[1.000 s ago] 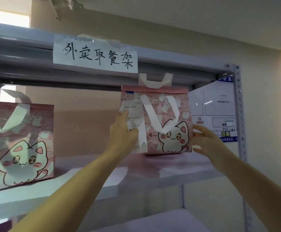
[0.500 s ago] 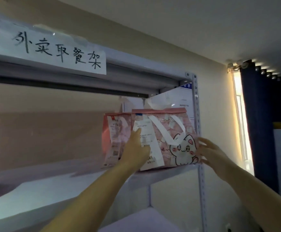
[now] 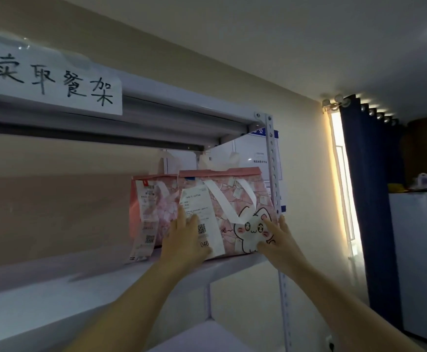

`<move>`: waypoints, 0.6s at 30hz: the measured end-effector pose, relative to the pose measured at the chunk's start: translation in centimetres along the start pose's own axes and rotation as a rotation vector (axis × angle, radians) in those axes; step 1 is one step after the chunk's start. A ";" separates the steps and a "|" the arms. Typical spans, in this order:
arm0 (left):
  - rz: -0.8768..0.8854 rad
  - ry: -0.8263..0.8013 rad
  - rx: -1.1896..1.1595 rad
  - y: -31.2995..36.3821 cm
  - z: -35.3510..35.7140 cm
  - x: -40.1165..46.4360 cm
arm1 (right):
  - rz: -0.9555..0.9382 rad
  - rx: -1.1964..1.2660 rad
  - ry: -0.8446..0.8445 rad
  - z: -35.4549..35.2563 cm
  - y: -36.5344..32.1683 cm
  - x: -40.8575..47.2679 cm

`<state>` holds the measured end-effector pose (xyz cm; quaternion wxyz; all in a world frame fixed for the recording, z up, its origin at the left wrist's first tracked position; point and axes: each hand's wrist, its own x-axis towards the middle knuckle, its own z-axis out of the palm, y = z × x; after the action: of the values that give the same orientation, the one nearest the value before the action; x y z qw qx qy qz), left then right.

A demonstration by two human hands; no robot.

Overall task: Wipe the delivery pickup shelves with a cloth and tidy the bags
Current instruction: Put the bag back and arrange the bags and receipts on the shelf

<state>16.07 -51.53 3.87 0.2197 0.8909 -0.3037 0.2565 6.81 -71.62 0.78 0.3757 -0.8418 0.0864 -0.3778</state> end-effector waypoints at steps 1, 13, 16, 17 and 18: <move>0.007 0.005 0.000 0.0 0.0 0.0 | -0.038 -0.012 0.048 0.0 -0.3 0.0; -0.058 0.201 -0.038 -4.2 -3.8 2.2 | -0.468 -0.119 -0.073 3.9 -7.9 2.0; -0.137 0.177 0.045 -7.0 -4.8 3.0 | -0.542 -0.443 -0.058 5.8 -8.8 3.8; -0.144 0.161 0.075 -7.5 -5.3 3.0 | -0.570 -0.529 -0.036 6.4 -9.0 4.4; -0.150 0.148 0.087 -7.6 -6.0 2.8 | -0.590 -0.589 -0.024 7.0 -9.1 4.8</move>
<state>21.00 -43.96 8.30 0.2212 0.8984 -0.2077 0.3174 13.77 -63.30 6.84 -0.0047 -0.9062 -0.0587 -0.4187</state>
